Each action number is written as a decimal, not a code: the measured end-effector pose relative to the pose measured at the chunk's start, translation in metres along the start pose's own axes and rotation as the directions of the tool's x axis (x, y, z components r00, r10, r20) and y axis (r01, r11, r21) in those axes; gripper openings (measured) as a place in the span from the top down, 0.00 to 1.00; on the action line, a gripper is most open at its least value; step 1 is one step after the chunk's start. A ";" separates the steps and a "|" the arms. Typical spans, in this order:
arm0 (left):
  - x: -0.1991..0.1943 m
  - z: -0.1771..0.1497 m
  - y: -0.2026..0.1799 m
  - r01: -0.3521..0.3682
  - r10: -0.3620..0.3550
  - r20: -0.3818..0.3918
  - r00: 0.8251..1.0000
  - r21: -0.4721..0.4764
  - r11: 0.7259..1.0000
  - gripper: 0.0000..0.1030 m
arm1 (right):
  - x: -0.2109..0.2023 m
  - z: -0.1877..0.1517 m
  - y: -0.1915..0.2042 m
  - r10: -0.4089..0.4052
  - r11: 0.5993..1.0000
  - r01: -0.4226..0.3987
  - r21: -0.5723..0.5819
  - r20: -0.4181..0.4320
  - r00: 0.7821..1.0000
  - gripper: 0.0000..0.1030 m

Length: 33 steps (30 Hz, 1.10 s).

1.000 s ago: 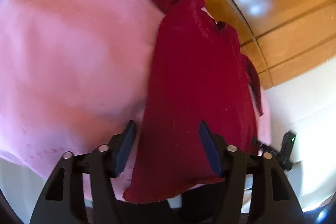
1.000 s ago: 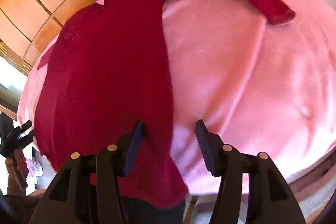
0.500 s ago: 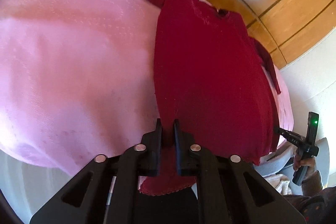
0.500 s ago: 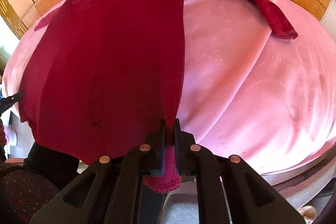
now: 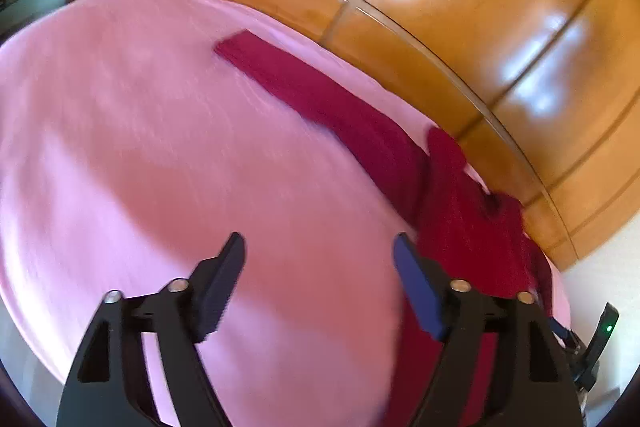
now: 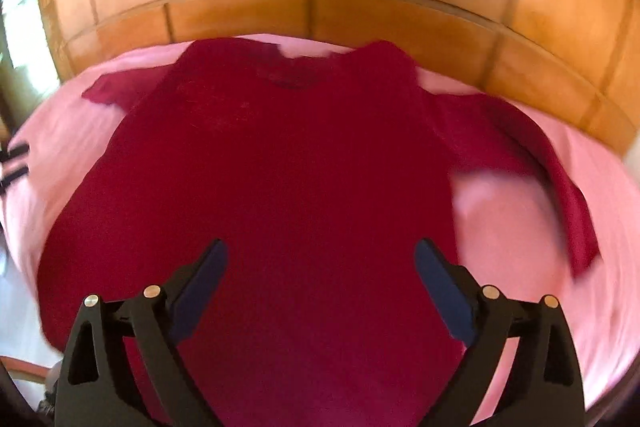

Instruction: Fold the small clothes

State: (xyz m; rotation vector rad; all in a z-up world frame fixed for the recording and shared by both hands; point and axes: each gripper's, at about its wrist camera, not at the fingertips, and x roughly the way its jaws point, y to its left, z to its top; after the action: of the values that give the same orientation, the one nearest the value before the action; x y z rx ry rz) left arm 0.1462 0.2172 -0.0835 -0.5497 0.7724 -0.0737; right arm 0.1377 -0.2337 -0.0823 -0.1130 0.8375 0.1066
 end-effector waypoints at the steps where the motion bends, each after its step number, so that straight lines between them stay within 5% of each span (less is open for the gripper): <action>1: 0.004 0.008 0.002 -0.011 0.011 0.004 1.000 -0.009 1.000 0.20 | 0.017 0.009 0.010 -0.034 0.999 0.034 -0.024 0.007 0.999 0.02; 7: 0.034 0.069 0.037 -0.090 0.092 0.025 0.995 -0.076 0.993 0.13 | 0.083 0.006 0.003 -0.037 0.999 0.037 0.017 -0.038 0.999 0.02; 10: 0.056 0.099 0.052 -0.123 0.126 0.029 0.992 -0.088 0.988 0.09 | 0.087 0.000 -0.011 0.034 0.995 -0.031 0.093 -0.033 0.999 0.02; 15: 0.101 0.146 0.068 -0.200 0.201 0.005 0.980 -0.082 0.976 0.08 | 0.089 0.001 -0.006 0.003 0.998 0.000 0.070 -0.042 0.999 0.02; 20: 0.143 0.185 0.090 -0.276 0.267 -0.073 0.961 -0.177 0.945 0.09 | 0.090 -0.002 -0.010 0.029 0.996 -0.025 0.086 -0.042 0.999 0.02; 24: 0.162 0.203 0.095 -0.276 0.269 -0.061 0.961 -0.187 0.943 0.36 | 0.091 -0.002 -0.010 0.025 0.996 -0.022 0.084 -0.040 0.999 0.02; 25: 0.170 0.203 0.091 -0.299 0.292 -0.069 0.954 -0.146 0.943 0.44 | 0.092 -0.002 -0.009 0.023 0.996 -0.020 0.082 -0.040 0.999 0.02; 26: 0.176 0.203 0.087 -0.322 0.315 -0.081 0.946 -0.097 0.942 0.65 | 0.092 -0.001 -0.009 0.022 0.997 -0.019 0.081 -0.040 0.999 0.02; 28: 0.179 0.198 0.078 -0.358 0.357 -0.065 0.932 -0.002 0.934 0.79 | 0.092 -0.001 -0.009 0.022 0.997 -0.019 0.081 -0.039 0.999 0.02; 29: 0.174 0.196 0.076 -0.341 0.341 -0.057 0.938 0.013 0.940 0.87 | 0.092 -0.001 -0.009 0.021 0.997 -0.018 0.080 -0.039 0.999 0.02; 33: 0.131 0.192 0.077 -0.345 0.344 0.042 0.938 0.048 0.937 0.91 | 0.092 -0.001 -0.009 0.020 0.997 -0.017 0.078 -0.038 0.999 0.02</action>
State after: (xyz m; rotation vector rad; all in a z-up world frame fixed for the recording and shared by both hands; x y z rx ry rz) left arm 0.3606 0.3346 -0.0945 -0.3555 0.8222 0.2382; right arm 0.1988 -0.2385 -0.1509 -0.0346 0.8806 0.0896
